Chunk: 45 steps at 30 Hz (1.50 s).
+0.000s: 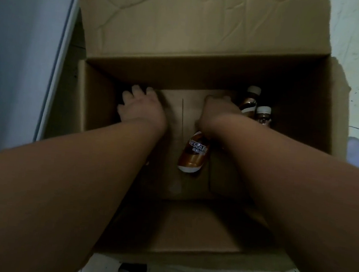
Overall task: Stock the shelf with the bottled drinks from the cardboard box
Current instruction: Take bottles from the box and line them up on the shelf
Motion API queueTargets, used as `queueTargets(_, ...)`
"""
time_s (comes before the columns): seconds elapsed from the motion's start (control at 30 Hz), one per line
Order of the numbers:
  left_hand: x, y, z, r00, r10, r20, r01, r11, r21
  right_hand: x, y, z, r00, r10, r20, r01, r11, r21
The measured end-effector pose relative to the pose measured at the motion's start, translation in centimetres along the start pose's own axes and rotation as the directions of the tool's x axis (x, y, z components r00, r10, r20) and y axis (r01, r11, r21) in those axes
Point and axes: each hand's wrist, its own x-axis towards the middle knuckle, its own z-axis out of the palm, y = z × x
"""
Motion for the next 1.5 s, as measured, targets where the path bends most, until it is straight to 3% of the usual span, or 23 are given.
queueTargets(0.13, 0.2, 0.2, 0.1, 0.994, 0.109, 0.004, -0.109, 0.993, 0.045, -0.2, -0.3, 0.4, 0.989, -0.057, 0.14, 0.053, 0.998, 0.036)
queueTargets(0.2, -0.4, 0.2, 0.8, 0.977, 0.18, 0.117, -0.196, 0.97, 0.144, -0.6, -0.2, 0.4, 0.978, -0.052, 0.201, 0.038, 0.997, 0.072)
queueTargets(0.33, -2.3, -0.5, 1.8, 0.885, 0.307, 0.35, -0.367, 0.922, 0.12, -2.5, 0.0, -0.2, 0.956, -0.07, 0.284, 0.075, 0.997, -0.005)
queueTargets(0.47, -6.5, -2.5, -1.7, 0.829, 0.357, 0.431, -0.433, 0.897, 0.089, -7.6, -0.4, -2.2, 0.978, -0.2, 0.064, 0.206, 0.972, -0.116)
queueTargets(0.6, -12.1, -5.3, -7.7, 0.892, 0.401, 0.206, -0.421, 0.905, 0.059, -15.3, -1.7, -6.2, 0.942, -0.304, -0.142, 0.267, 0.935, -0.231)
queueTargets(0.7, -17.0, -8.2, -13.0, 0.896, 0.443, 0.043, -0.445, 0.895, 0.044, -21.8, -3.5, -9.2, 0.875, -0.388, -0.288, 0.298, 0.902, -0.311)
queueTargets(0.8, -22.0, -11.9, -17.5, 0.875, 0.463, -0.139, -0.459, 0.886, 0.064, -28.4, -6.1, -11.6, 0.797, -0.458, -0.394, 0.299, 0.866, -0.401)
queueTargets(0.93, -27.9, -17.7, -22.9, 0.821, 0.468, -0.328, -0.437, 0.884, 0.167, -36.6, -10.8, -14.6, 0.705, -0.57, -0.423, 0.252, 0.758, -0.601)
queueTargets(1.07, -31.3, -24.9, -27.7, 0.761, 0.4, -0.511, -0.371, 0.914, 0.163, -42.8, -16.3, -17.0, 0.599, -0.668, -0.441, 0.232, 0.672, -0.703)
queueTargets(1.2, -33.5, -31.2, -32.3, 0.724, 0.347, -0.596, -0.348, 0.93, 0.118, -46.4, -22.3, -19.4, 0.496, -0.741, -0.454, 0.25, 0.622, -0.742)
queueTargets(1.5, -31.3, -43.0, -39.3, 0.724, 0.258, -0.64, -0.274, 0.959, 0.077, -46.9, -36.9, -25.1, 0.28, -0.853, -0.44, 0.372, 0.519, -0.77)
